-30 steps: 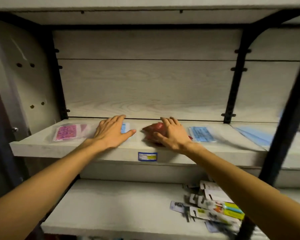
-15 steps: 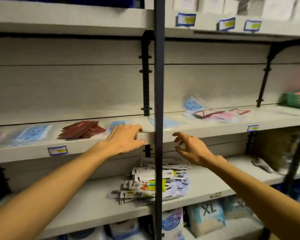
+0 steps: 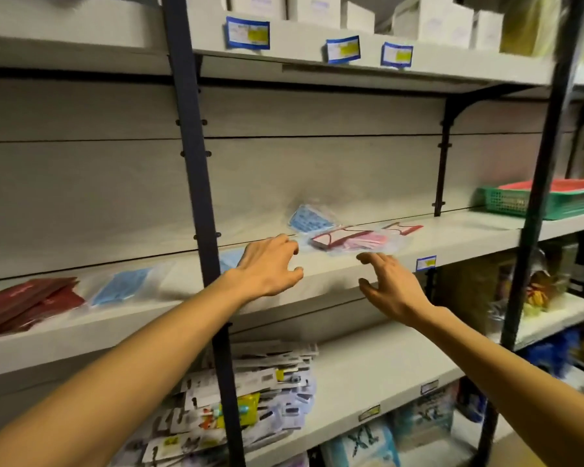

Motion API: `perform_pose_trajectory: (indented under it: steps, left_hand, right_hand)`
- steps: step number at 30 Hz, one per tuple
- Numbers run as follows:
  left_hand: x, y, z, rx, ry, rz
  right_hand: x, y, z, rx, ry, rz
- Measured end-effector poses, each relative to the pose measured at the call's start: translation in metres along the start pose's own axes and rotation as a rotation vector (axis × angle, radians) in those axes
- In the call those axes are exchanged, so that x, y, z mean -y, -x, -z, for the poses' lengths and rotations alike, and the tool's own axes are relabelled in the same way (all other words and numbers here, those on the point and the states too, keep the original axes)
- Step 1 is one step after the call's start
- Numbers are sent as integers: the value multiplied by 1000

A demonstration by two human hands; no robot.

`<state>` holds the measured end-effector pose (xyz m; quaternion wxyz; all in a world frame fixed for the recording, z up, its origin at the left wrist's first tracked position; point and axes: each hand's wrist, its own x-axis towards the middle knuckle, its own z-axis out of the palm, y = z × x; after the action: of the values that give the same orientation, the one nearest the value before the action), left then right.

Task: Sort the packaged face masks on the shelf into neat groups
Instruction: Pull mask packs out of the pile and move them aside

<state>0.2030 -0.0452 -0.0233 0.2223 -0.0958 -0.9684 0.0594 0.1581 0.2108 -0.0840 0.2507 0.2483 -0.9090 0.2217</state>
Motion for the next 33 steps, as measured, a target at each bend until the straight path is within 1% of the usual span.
perform_pose_trajectory:
  steps: [2, 4, 6, 8, 13, 16, 18, 20, 24, 29, 31, 33]
  left_hand:
    - [5, -30, -16, 28, -12, 19]
    - [11, -63, -28, 100, -27, 41]
    - [18, -95, -40, 168, -36, 71]
    - [25, -124, -52, 171, -38, 100]
    - [38, -181, -75, 103, -49, 193]
    - [41, -213, -82, 59, -49, 200]
    - [46, -233, -85, 2, -1, 224]
    - [51, -248, -91, -42, 11, 256]
    - [53, -270, -113, -161, -85, 265]
    - [47, -291, -129, -238, -30, 311]
    - [44, -294, -131, -248, 15, 346]
    - [43, -294, -132, -251, 52, 361]
  right_hand:
    - [-14, -24, -6, -13, 5, 27]
    - [-27, -54, -9, -9, 20, 54]
    - [-42, -87, -13, 30, 79, 64]
    - [-55, -122, -17, 86, 142, 48]
    - [-82, -201, -31, 179, 141, -80]
    - [-98, -235, -41, 301, 121, -115]
    - [-108, -250, -49, 395, 95, -86]
    - [-117, -259, -56, 446, 48, -57]
    - [-132, -272, -69, 426, -141, -61]
    - [-154, -288, -80, 524, -2, 37]
    - [-161, -291, -82, 566, -17, 58]
    - [-166, -292, -84, 584, -1, 121]
